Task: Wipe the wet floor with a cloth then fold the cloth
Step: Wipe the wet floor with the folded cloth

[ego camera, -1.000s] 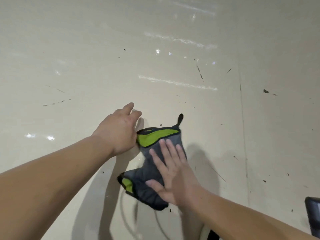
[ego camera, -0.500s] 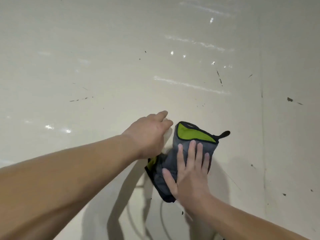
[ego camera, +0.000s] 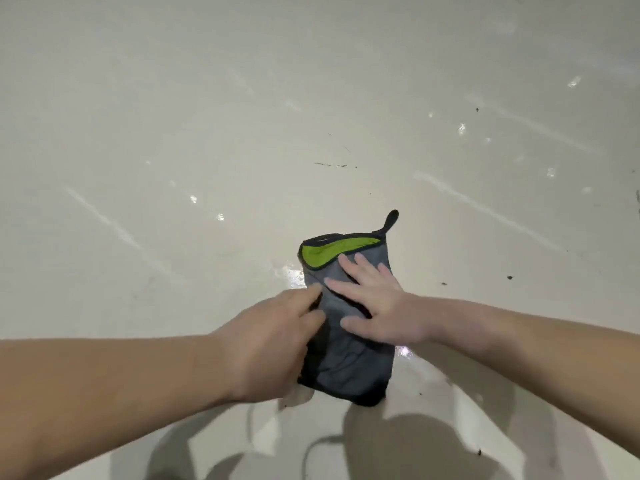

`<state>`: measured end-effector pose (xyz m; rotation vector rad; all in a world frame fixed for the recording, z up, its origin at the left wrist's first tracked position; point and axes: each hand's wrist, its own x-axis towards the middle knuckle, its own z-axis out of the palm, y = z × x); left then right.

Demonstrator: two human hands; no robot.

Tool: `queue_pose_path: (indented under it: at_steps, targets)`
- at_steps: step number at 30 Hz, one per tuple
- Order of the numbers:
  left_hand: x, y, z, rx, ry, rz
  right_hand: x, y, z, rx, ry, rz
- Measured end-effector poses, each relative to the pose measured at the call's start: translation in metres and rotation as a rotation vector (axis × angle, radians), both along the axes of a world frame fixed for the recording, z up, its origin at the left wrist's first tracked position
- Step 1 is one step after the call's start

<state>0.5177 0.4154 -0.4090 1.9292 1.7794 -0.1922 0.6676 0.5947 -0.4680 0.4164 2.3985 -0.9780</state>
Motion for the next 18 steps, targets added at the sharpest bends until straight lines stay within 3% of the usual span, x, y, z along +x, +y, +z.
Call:
queue_pose_path:
  at_steps: [3, 6, 9, 13, 15, 18]
  targets:
    - [0.027, -0.014, -0.024, 0.162, 0.075, -0.166, 0.001, 0.024, 0.037, 0.054, 0.159, -0.231]
    - [0.054, 0.009, -0.065, 0.208, 0.064, -0.088, -0.003, 0.035, 0.066, 0.128, 0.042, -0.352]
    - [0.073, 0.026, -0.09, 0.143, 0.08, 0.066, -0.014, 0.041, 0.083, 0.156, -0.177, -0.291]
    - [0.066, 0.003, -0.104, 0.154, 0.1, 0.048, -0.046, 0.029, 0.091, 0.227, -0.379, -0.051]
    - [0.051, -0.018, -0.103, 0.143, 0.097, 0.071, -0.075, 0.016, 0.087, 0.245, -0.401, 0.063]
    - [0.033, -0.058, -0.103, 0.16, 0.102, 0.192, -0.127, -0.005, 0.069, 0.267, -0.264, 0.084]
